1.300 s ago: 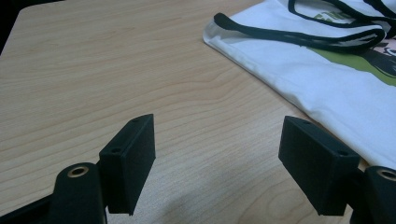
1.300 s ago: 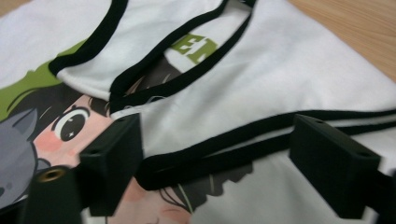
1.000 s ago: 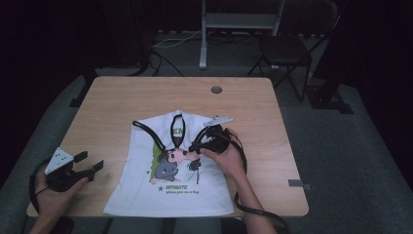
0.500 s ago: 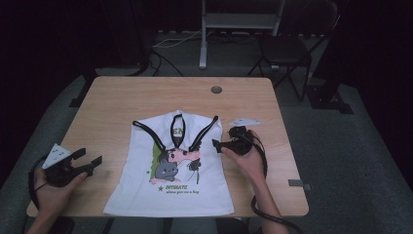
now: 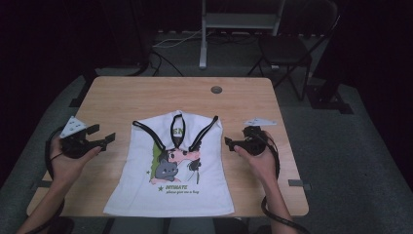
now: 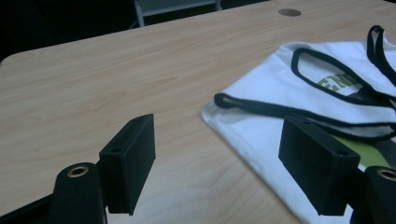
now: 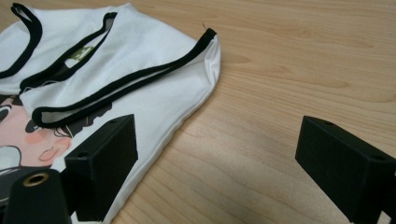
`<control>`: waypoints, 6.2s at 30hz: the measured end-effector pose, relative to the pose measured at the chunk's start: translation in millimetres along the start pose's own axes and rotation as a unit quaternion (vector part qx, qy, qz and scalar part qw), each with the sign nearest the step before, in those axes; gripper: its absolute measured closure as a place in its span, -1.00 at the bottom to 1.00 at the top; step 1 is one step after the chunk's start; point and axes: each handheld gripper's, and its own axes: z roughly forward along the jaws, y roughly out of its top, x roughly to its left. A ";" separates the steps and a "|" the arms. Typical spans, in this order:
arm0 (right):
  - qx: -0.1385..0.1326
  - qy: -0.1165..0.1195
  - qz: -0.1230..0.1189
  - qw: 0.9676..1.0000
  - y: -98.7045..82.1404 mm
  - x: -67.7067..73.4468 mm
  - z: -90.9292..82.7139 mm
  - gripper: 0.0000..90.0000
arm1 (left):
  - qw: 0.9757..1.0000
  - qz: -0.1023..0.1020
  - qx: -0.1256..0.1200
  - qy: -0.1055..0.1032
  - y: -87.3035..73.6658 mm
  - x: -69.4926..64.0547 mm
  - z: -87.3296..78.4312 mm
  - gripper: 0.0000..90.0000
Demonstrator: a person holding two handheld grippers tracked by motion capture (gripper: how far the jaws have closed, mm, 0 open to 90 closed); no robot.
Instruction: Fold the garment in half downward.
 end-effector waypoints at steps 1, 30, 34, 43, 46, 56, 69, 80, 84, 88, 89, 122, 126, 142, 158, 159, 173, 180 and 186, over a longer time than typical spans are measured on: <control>0.000 0.002 -0.001 1.000 2.0 0.1 1.1 -0.73 | 1.000 0.001 0.005 -0.004 4.9 0.9 5.7 -0.40; 0.095 0.010 -0.019 0.995 77.8 -10.9 111.7 -0.34 | 0.980 -0.021 0.180 -0.084 38.1 21.1 145.9 -0.40; 0.099 -0.010 -0.034 0.994 70.7 -6.9 119.0 -0.18 | 0.979 -0.007 0.186 -0.083 35.7 16.0 148.7 -0.38; 0.090 -0.013 -0.100 0.991 58.0 3.4 108.4 0.29 | 0.979 0.024 0.177 -0.100 33.8 4.9 143.5 0.01; 0.084 -0.008 -0.102 0.991 55.4 7.1 107.3 0.52 | 0.978 0.022 0.177 -0.107 33.9 2.5 142.1 0.23; 0.068 0.053 0.006 0.996 61.4 -13.9 102.3 0.75 | 0.972 -0.039 0.183 -0.142 49.0 12.1 143.9 0.76; 0.036 0.081 0.048 0.995 79.4 -28.1 88.5 0.80 | 0.974 -0.120 0.101 -0.161 68.7 32.3 134.2 0.80; -0.018 0.099 0.078 0.992 99.7 -36.1 72.7 0.80 | 0.978 -0.129 0.055 -0.156 94.6 36.3 125.0 0.81; -0.038 0.108 0.089 0.989 107.8 -40.3 64.6 0.80 | 0.978 -0.131 0.041 -0.154 102.2 37.9 121.9 0.82; -0.050 0.115 0.099 0.987 111.7 -43.6 59.2 0.80 | 0.978 -0.135 0.029 -0.157 106.7 38.0 120.6 0.82; -0.052 0.115 0.098 0.987 112.9 -43.9 58.1 0.80 | 0.978 -0.135 0.028 -0.157 107.3 38.1 120.5 0.82; -0.081 0.113 0.074 0.987 144.3 -38.2 38.5 0.80 | 0.981 -0.117 -0.017 -0.151 141.3 38.9 104.7 0.82; -0.081 0.115 0.071 0.987 144.1 -36.9 39.6 0.80 | 0.982 -0.115 -0.017 -0.151 139.5 39.8 104.8 0.82; -0.074 0.129 0.059 0.987 128.2 -29.4 39.9 0.80 | 0.981 -0.111 -0.017 -0.159 125.1 35.1 100.5 0.82; -0.071 0.147 0.061 0.985 106.4 -28.9 42.4 0.80 | 0.981 -0.103 -0.013 -0.163 101.9 31.7 95.5 0.82; -0.071 0.147 0.061 0.985 106.0 -28.7 42.4 0.80 | 0.981 -0.104 -0.012 -0.164 100.8 31.5 94.4 0.82; -0.073 0.167 0.051 0.982 98.5 -19.2 36.7 0.80 | 0.982 -0.087 -0.013 -0.167 87.6 27.8 82.8 0.82; -0.069 0.175 0.046 0.981 89.8 -18.1 33.1 0.80 | 0.982 -0.081 -0.009 -0.168 79.3 25.7 78.0 0.82; -0.052 0.173 0.026 0.983 80.5 -14.2 30.4 0.79 | 0.984 -0.063 0.006 -0.165 69.7 21.0 75.0 0.81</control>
